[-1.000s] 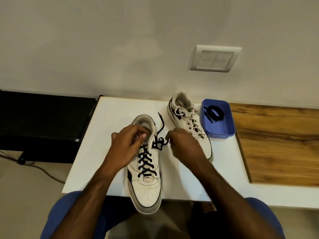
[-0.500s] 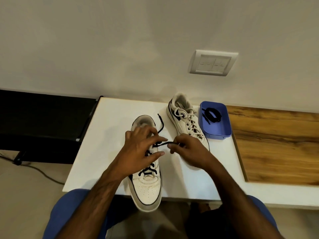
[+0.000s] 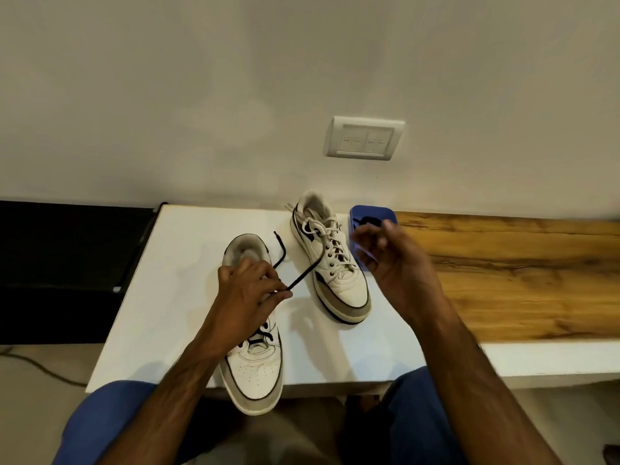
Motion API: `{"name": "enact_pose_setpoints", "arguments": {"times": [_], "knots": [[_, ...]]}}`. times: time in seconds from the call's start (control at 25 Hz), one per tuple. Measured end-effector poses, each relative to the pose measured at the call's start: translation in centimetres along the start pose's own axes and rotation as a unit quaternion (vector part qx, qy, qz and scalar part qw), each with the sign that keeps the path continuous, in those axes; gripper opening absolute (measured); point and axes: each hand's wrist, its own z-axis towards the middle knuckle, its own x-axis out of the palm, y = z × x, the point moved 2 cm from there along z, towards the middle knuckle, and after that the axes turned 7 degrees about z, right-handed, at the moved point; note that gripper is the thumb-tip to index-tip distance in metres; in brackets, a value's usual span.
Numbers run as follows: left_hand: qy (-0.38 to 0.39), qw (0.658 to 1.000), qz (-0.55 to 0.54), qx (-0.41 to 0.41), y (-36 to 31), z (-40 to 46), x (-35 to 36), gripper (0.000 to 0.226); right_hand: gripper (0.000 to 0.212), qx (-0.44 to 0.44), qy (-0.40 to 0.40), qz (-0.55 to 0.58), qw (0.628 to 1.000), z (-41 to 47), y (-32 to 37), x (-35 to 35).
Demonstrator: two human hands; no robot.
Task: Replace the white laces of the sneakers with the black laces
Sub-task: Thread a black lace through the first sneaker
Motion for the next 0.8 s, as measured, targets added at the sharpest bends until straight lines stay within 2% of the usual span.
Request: {"name": "enact_pose_setpoints", "arguments": {"times": [0.08,0.16,0.2,0.24,0.36,0.44,0.56,0.64,0.8], "knots": [[-0.009,0.998,-0.057,-0.035,0.0,0.1,-0.2,0.022,0.035,0.041,-0.011,-0.185,0.982,0.1,-1.9,0.4],[-0.028,0.991,-0.109,-0.066,0.2,0.1,-0.5,0.022,0.043,0.119,0.018,-0.351,0.929,0.0,-4.8,0.7],[-0.035,0.989,-0.121,-0.071,0.3,0.2,-0.7,0.022,0.046,0.153,0.045,-0.384,0.91,-0.2,-6.3,1.0],[-0.037,0.99,-0.118,-0.064,0.3,0.2,-0.9,0.022,0.046,0.177,0.063,-0.381,0.906,-0.2,-7.6,1.4],[-0.031,0.999,-0.034,0.011,-0.4,0.1,-1.2,0.025,0.039,0.202,0.033,-0.235,0.95,0.8,-9.6,3.0],[-0.025,0.998,0.021,0.055,-0.5,-0.1,-1.2,0.025,0.028,0.175,0.013,-0.138,0.975,1.9,-9.4,3.9],[-0.016,0.998,0.03,0.06,0.1,-0.2,-1.2,0.029,0.023,0.118,-0.006,-0.007,0.993,3.1,-7.3,4.5],[-0.004,0.998,0.025,0.054,0.4,-0.3,-1.2,0.032,0.027,0.078,-0.02,0.021,0.997,3.6,-5.1,4.4],[0.017,0.999,0.001,0.028,0.9,-0.3,-1.1,0.03,0.033,-0.007,0.006,-0.024,1.0,4.5,-1.8,4.8]]}}
